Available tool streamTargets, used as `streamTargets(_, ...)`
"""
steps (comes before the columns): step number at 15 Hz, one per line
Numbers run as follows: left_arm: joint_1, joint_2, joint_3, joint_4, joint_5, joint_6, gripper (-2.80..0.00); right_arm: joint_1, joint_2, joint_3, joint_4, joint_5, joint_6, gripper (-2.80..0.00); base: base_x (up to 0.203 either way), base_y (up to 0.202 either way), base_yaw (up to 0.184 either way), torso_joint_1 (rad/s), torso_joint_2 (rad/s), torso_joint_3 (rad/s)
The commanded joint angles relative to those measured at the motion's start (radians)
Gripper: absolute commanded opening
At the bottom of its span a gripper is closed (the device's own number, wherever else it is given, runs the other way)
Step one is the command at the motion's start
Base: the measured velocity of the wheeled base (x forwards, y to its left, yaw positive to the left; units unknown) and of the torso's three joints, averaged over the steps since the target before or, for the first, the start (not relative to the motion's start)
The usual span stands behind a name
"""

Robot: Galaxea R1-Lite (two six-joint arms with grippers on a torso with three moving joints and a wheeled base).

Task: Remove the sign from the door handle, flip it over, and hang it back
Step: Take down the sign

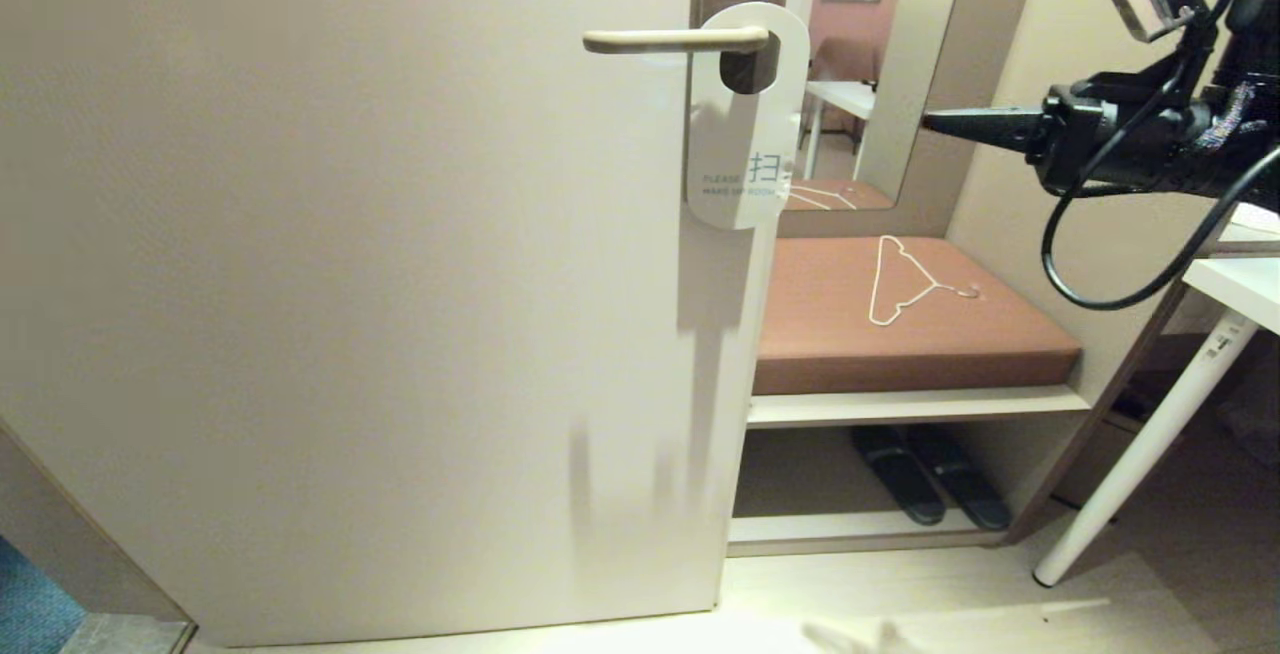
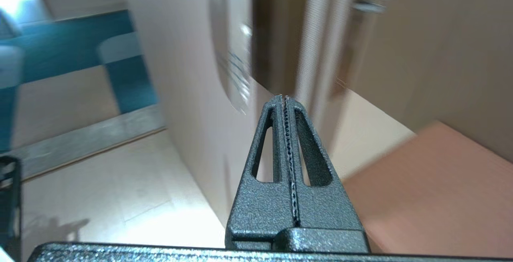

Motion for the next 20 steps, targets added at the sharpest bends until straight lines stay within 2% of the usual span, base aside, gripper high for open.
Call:
streamTargets(1,0.0,0.001,0.0,0.0,0.0,0.001,-2.8,0.035,0.06,-0.043,-0.001,0.011,0.0,-2.8,0.0,0.0,0.0,0.0,0.0,0.0)
streamTargets(5,0.0,0.001,0.0,0.0,0.0,0.001,-2.8,0.083,0.133,-0.127,0.001,0.026,0.0,-2.8,0.0,0.0,0.0,0.0,0.0,0.0)
streamTargets(9,0.0,0.001,0.0,0.0,0.0,0.001,-2.8,0.087,0.143,-0.138,0.004,0.026,0.0,-2.8,0.0,0.0,0.0,0.0,0.0,0.0)
streamTargets(10,0.0,0.001,0.0,0.0,0.0,0.001,-2.8,0.087,0.143,-0.138,0.004,0.025,0.0,0.0,0.0,0.0,0.0,0.0,0.0,0.0)
streamTargets(14,0.0,0.001,0.0,0.0,0.0,0.001,-2.8,0.089,0.145,-0.134,0.003,0.028,0.0,0.0,0.0,0.0,0.0,0.0,0.0,0.0)
streamTargets(20,0.0,0.001,0.0,0.0,0.0,0.001,-2.8,0.107,0.181,-0.136,0.002,0.124,0.001,0.0,0.0,0.0,0.0,0.0,0.0,0.0)
